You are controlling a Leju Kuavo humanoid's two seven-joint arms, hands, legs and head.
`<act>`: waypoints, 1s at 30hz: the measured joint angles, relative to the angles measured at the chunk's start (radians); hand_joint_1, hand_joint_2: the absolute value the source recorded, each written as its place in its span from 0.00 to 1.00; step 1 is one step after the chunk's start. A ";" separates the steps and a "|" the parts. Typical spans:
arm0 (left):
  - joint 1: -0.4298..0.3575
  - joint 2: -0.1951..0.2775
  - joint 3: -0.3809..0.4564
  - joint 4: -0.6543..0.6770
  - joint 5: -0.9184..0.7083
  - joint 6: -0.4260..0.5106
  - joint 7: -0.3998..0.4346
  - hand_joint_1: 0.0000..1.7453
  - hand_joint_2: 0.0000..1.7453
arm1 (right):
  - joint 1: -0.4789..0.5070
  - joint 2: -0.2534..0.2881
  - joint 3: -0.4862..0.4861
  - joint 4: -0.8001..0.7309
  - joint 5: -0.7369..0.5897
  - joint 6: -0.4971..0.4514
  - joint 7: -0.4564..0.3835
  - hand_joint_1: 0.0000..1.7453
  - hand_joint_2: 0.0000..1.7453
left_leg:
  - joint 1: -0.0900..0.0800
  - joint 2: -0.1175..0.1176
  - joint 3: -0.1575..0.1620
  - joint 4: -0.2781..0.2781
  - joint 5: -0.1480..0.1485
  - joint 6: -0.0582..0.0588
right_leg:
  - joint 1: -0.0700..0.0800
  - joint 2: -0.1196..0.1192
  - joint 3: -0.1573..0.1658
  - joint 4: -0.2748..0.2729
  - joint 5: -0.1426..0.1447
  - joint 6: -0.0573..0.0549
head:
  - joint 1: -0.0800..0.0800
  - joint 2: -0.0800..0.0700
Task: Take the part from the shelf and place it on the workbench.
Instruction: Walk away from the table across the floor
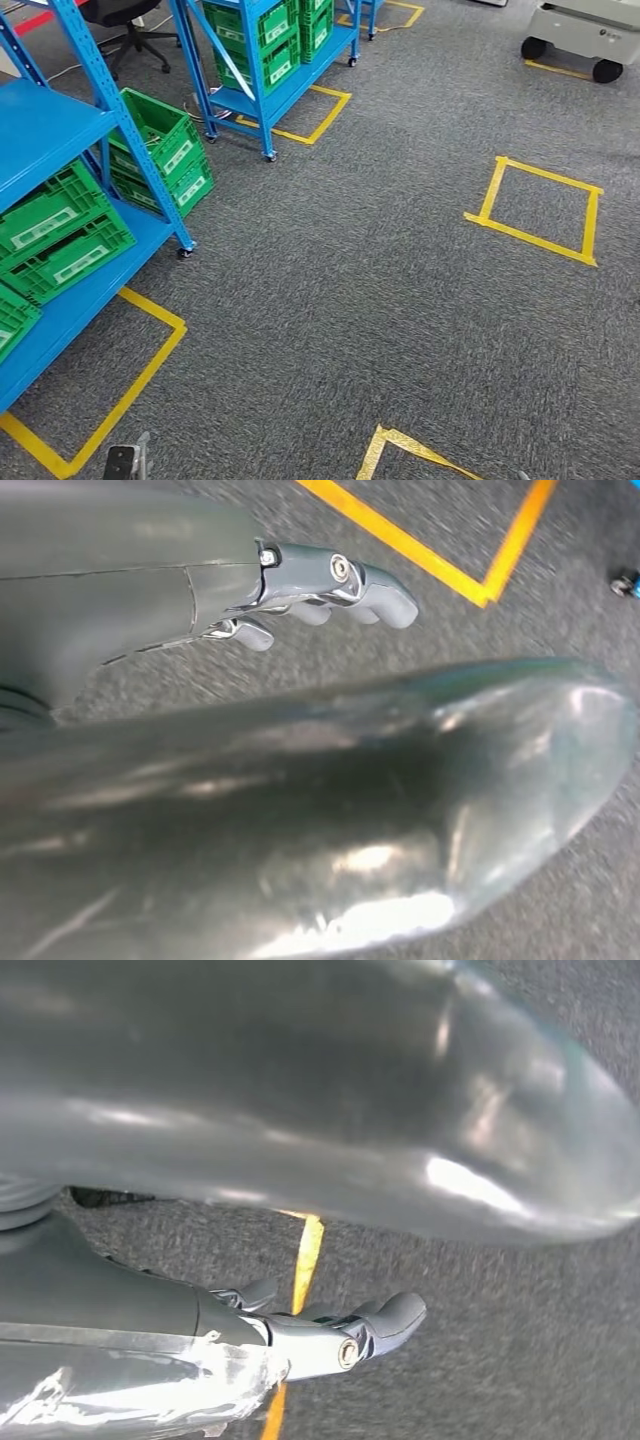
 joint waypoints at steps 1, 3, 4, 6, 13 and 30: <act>0.004 -0.004 0.003 -0.007 -0.006 0.001 -0.001 0.00 0.00 | 0.001 0.000 -0.001 -0.004 0.017 -0.006 -0.005 0.00 0.00 | 0.002 -0.010 0.001 -0.003 0.003 0.006 | -0.002 0.023 -0.011 0.024 -0.017 0.005 | 0.002 0.000; 0.008 -0.011 0.008 -0.021 -0.018 0.003 -0.001 0.00 0.00 | 0.006 0.000 -0.002 -0.014 0.068 -0.036 -0.029 0.00 0.00 | 0.005 -0.033 -0.001 -0.005 0.007 0.014 | -0.004 0.077 -0.066 0.141 -0.076 0.010 | 0.008 0.000; 0.009 -0.015 0.011 -0.027 -0.025 0.003 -0.001 0.00 0.00 | 0.008 0.000 -0.002 -0.021 0.100 -0.061 -0.046 0.00 0.00 | 0.004 -0.045 -0.002 -0.005 0.008 0.015 | -0.003 0.091 -0.104 0.212 -0.103 0.011 | 0.010 0.000; 0.015 -0.021 0.017 -0.039 -0.042 0.000 0.003 0.00 0.00 | 0.009 0.000 -0.002 -0.038 0.150 -0.115 -0.073 0.00 0.00 | 0.002 -0.071 -0.002 -0.004 0.009 0.016 | -0.001 0.101 -0.151 0.286 -0.109 0.010 | 0.012 0.000; 0.023 -0.043 0.044 -0.077 -0.100 -0.014 0.008 0.00 0.00 | -0.038 0.000 -0.002 -0.040 0.103 -0.219 -0.145 0.00 0.00 | 0.004 -0.159 -0.010 -0.001 0.012 -0.006 | -0.004 0.187 -0.029 -0.008 0.036 -0.014 | 0.011 0.000; 0.014 -0.055 0.088 -0.076 -0.117 -0.047 0.000 0.00 0.00 | -0.107 0.000 -0.044 0.062 0.021 -0.175 -0.134 0.00 0.00 | 0.001 0.015 -0.009 -0.006 0.010 -0.007 | 0.004 -0.012 -0.001 -0.020 0.022 -0.002 | 0.000 0.000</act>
